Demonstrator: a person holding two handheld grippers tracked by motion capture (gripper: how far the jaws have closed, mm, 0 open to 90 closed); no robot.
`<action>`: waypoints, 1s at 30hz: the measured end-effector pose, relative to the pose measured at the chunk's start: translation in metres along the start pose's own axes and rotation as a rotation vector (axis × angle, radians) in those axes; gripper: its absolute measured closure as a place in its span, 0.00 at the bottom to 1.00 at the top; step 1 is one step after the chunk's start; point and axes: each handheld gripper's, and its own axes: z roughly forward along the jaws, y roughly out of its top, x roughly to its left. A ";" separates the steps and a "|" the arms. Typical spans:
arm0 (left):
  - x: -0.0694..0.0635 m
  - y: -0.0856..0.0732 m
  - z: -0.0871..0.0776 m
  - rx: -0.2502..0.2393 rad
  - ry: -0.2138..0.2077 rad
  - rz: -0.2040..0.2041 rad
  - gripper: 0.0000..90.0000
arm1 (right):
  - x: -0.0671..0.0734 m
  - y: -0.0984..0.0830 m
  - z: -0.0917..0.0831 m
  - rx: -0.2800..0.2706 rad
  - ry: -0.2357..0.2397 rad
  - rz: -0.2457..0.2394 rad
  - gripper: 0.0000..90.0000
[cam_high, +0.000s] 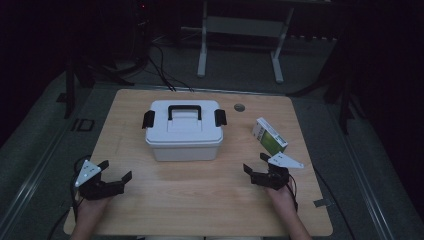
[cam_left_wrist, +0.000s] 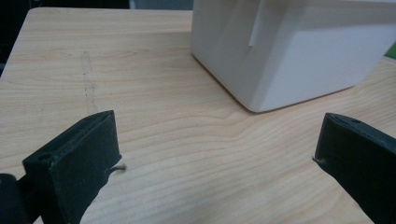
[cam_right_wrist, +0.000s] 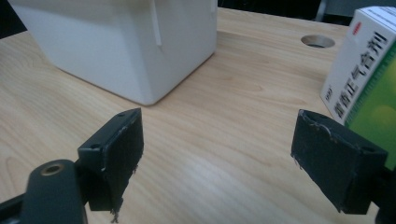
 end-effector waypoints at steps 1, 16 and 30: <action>0.000 0.001 0.002 0.003 0.005 0.003 0.00 | 0.000 0.002 0.003 0.001 -0.002 -0.002 0.18; 0.000 0.014 0.039 0.043 -0.005 0.003 0.25 | -0.006 0.019 0.040 0.030 -0.011 -0.023 0.28; 0.007 0.042 0.083 0.105 -0.032 0.032 0.82 | -0.012 0.036 0.071 0.029 0.005 0.000 0.79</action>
